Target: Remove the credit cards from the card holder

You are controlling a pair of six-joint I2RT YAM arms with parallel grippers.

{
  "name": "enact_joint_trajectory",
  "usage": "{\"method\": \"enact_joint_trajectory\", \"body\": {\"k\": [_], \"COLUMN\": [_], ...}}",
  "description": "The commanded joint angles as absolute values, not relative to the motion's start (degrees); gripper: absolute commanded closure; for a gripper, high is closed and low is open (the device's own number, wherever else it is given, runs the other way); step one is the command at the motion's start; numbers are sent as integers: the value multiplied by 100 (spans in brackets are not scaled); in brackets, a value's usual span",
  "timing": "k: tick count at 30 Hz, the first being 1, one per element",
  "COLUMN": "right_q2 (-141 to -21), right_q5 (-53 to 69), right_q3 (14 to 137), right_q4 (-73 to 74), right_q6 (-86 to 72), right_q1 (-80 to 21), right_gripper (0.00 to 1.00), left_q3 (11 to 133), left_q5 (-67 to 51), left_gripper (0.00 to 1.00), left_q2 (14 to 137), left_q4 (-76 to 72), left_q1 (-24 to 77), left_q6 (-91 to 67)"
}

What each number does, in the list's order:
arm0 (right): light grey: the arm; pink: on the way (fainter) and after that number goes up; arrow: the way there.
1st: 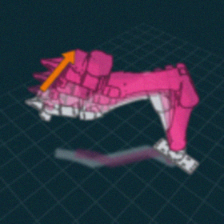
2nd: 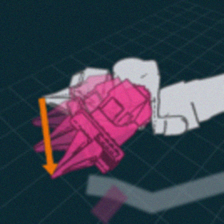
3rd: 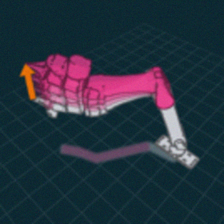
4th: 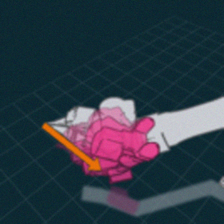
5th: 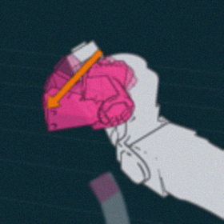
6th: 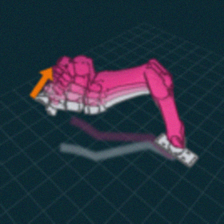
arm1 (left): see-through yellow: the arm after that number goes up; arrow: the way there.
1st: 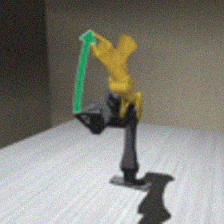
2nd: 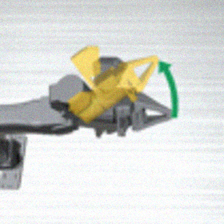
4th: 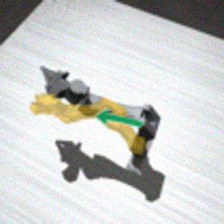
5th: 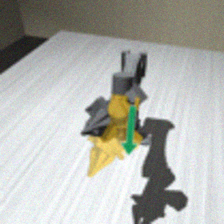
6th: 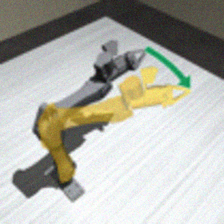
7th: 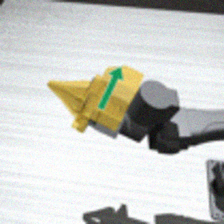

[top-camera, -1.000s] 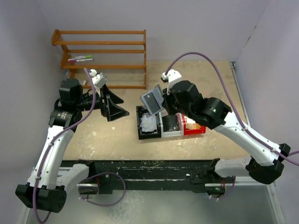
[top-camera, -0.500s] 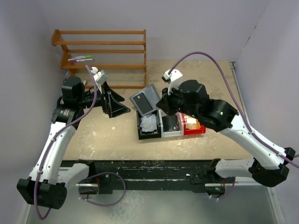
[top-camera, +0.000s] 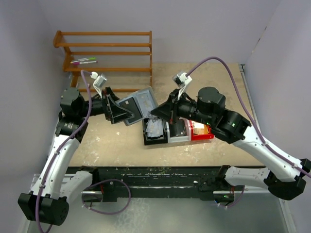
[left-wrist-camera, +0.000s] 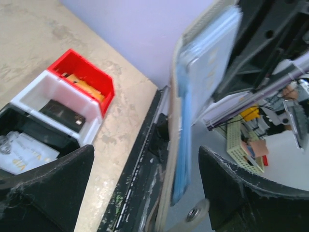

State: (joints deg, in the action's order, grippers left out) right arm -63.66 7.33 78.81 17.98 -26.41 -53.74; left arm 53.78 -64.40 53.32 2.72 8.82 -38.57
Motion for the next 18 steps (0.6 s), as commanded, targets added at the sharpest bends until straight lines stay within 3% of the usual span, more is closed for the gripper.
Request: {"method": "enact_joint_trajectory", "body": {"k": [1,10,18], "right_q2": [-6147,-5907,-5577], "right_q5": [1141,1691,2230], "right_q3": [7721,7076,6461], "right_q4": [761,-60,-744], "right_q6": [-3047,-3629,-4182], "right_q1": [-5367,-5043,-4529], "right_gripper": [100,100,100], "left_q3": [5064,4845,4784], "left_q5": [-7118,-7563,-7582], "left_gripper": [13,52,53], "left_q2": [5130,4983,4881], "left_q4": [-1679,-2723,-2910], "left_q1": [905,905,902], "left_q6": [-5419,-6197,-6352]}}
